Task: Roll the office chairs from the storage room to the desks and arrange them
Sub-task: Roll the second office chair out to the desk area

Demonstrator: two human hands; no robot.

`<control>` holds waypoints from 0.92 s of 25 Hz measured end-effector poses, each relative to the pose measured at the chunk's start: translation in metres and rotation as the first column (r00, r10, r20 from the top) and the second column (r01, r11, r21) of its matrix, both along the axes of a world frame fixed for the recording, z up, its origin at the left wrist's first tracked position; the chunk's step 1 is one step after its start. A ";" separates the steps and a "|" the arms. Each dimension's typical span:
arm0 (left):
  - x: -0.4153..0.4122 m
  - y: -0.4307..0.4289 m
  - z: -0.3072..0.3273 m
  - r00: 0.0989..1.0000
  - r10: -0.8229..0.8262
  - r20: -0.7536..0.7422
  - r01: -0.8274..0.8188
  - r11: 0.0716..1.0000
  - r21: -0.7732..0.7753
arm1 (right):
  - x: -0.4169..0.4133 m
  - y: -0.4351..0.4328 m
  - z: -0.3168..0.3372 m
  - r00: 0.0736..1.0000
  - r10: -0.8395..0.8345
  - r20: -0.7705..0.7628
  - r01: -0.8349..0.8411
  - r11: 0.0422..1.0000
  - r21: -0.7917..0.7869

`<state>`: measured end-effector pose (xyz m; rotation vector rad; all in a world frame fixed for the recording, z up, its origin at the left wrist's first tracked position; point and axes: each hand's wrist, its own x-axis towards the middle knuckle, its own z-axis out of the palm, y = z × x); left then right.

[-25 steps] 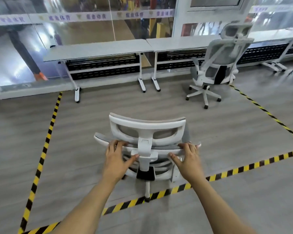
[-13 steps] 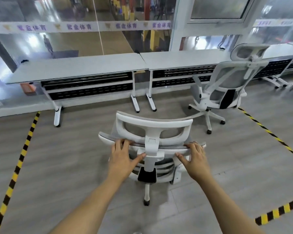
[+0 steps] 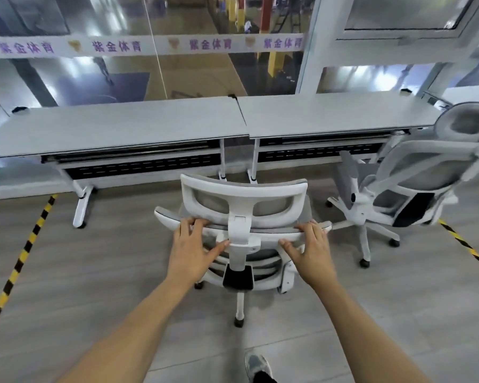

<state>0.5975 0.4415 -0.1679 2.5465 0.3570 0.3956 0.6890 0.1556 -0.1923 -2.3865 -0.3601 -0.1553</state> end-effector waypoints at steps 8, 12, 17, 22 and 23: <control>0.165 0.015 0.008 0.985 0.031 -0.172 -0.019 0.997 0.075 | 0.191 0.029 0.011 0.998 0.050 -0.042 -0.055 0.991 -0.119; 0.194 0.024 0.005 0.962 0.003 -0.274 0.014 0.998 0.059 | 0.225 0.040 0.015 0.995 0.052 -0.083 -0.066 0.982 -0.176; 0.182 0.016 0.029 0.955 0.060 -0.292 -0.039 0.996 0.076 | 0.225 0.044 0.042 0.995 0.092 -0.030 -0.095 0.988 -0.124; 0.122 0.021 0.072 0.972 0.179 -0.152 -0.163 0.981 0.107 | 0.184 0.107 0.082 0.938 0.333 0.093 -0.328 0.942 -0.072; 0.104 0.023 0.080 0.970 0.212 -0.122 -0.200 0.974 0.108 | 0.171 0.126 0.088 0.911 0.399 0.102 -0.394 0.917 -0.069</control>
